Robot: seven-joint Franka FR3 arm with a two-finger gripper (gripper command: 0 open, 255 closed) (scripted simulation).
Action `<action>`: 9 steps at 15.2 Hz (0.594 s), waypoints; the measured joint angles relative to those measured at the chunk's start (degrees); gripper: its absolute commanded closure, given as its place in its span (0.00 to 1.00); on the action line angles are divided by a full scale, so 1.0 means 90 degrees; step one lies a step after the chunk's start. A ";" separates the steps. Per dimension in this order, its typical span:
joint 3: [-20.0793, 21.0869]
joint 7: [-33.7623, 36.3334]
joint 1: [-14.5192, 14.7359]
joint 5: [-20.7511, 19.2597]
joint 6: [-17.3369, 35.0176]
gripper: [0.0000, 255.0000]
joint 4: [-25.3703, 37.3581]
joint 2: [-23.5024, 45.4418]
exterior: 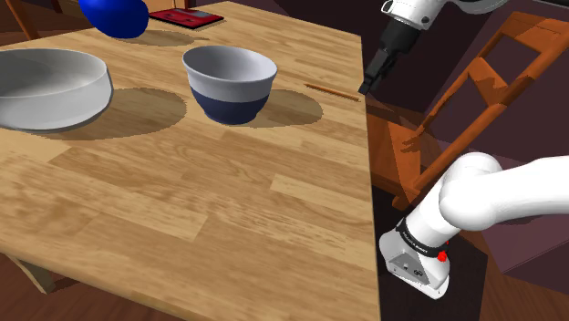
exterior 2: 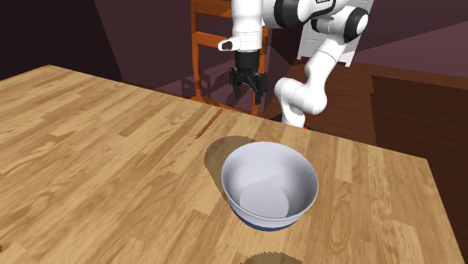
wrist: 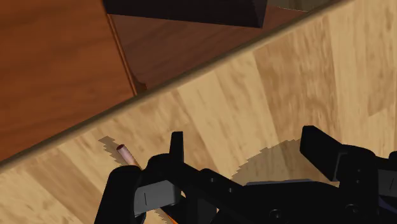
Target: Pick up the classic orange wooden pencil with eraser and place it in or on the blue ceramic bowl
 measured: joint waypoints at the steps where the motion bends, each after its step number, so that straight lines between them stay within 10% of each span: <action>1: 0.0000 0.0000 0.0000 0.0000 0.0000 0.00 0.0000 0.0000; 9: 0.0340 -0.1477 0.0146 -0.1804 0.0738 0.00 0.0762 0.1518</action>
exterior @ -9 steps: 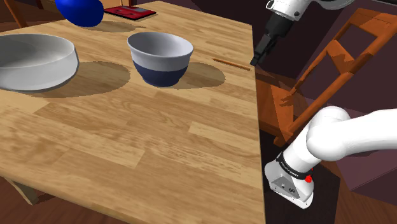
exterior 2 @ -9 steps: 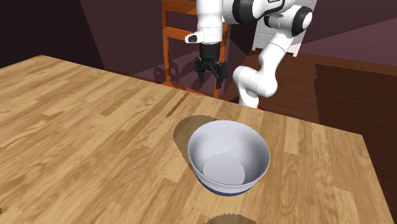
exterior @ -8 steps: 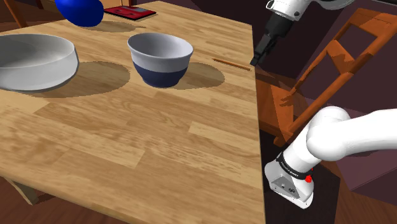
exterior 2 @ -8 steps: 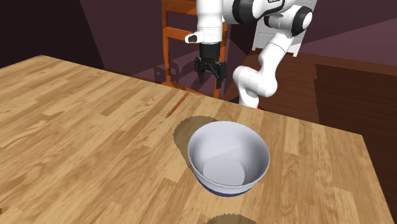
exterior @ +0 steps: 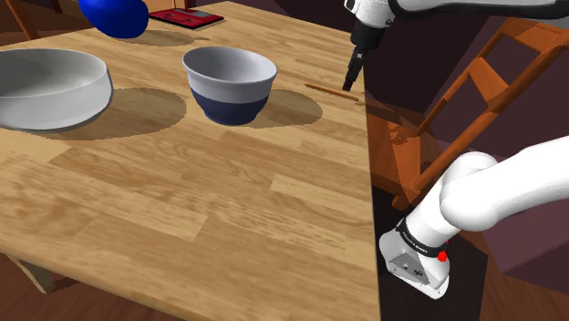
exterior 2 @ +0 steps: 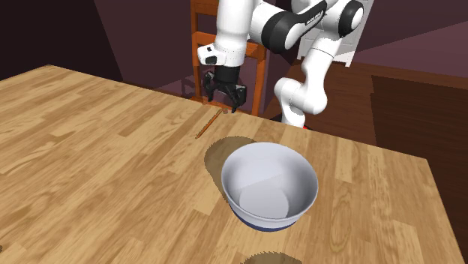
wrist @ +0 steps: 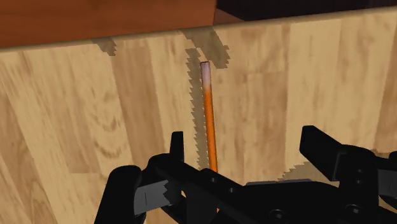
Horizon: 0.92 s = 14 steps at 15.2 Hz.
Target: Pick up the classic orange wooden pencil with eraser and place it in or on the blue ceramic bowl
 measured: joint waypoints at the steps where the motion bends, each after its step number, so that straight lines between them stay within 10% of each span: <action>1: 0.0035 -0.0124 0.0003 -0.0183 0.0088 0.00 0.0078 0.0154; 14: -0.0029 -0.0232 -0.0042 -0.0458 0.0808 0.00 -0.0416 0.0350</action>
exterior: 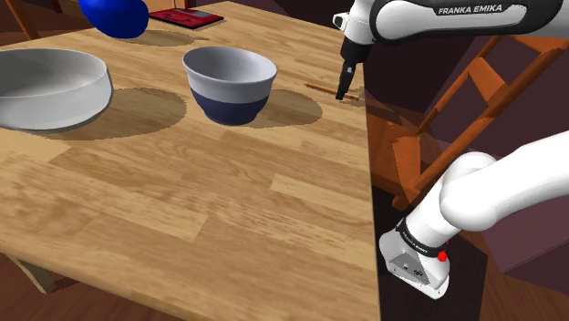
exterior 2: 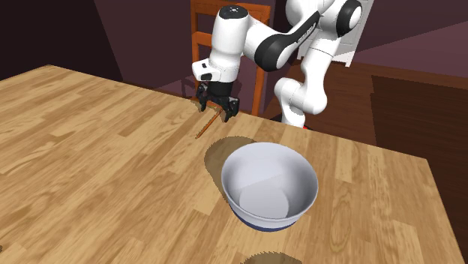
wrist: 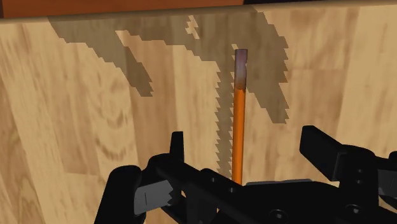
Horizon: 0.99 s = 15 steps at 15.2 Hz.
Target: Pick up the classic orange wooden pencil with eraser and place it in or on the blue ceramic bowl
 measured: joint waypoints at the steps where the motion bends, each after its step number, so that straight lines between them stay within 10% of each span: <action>1: 0.0000 0.0000 0.0000 0.0000 0.0001 0.00 -0.0001 0.0000; 2: 0.0000 0.0000 0.0000 0.0000 0.0001 1.00 -0.0001 0.0000; 15: 0.0010 -0.0031 0.0005 0.0018 -0.0177 1.00 0.0174 -0.0009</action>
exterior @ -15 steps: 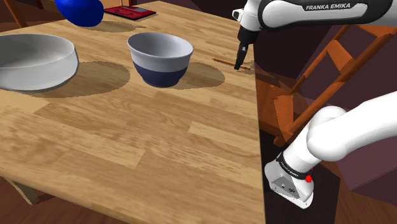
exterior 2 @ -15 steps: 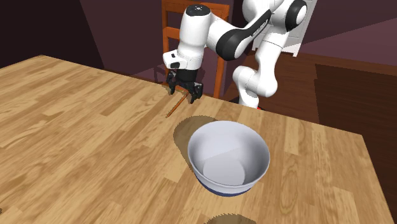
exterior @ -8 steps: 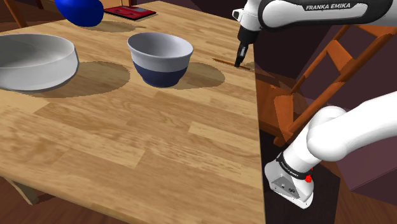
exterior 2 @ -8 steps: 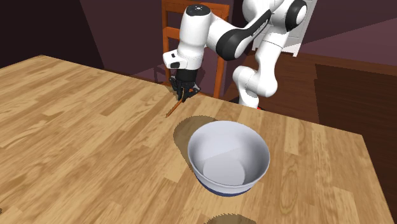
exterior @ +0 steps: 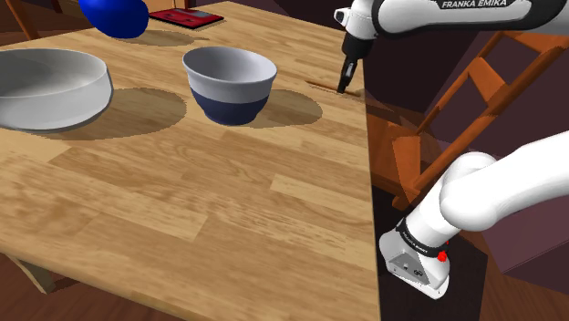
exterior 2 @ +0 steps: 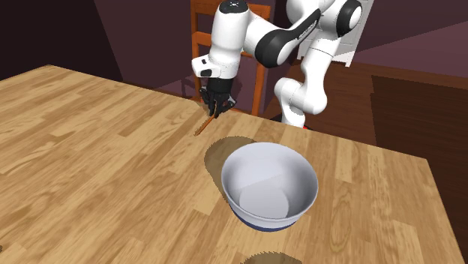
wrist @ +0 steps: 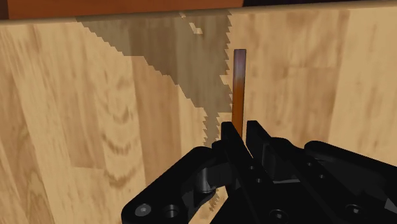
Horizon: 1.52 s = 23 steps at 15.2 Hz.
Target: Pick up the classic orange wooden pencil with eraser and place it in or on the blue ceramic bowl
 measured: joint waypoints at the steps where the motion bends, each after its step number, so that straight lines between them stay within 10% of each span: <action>1: 0.0000 -0.0018 0.0000 0.0005 -0.0077 1.00 0.0077 -0.0002; 23: 0.0068 -0.0375 -0.0003 0.0098 -0.1869 1.00 0.2223 0.0318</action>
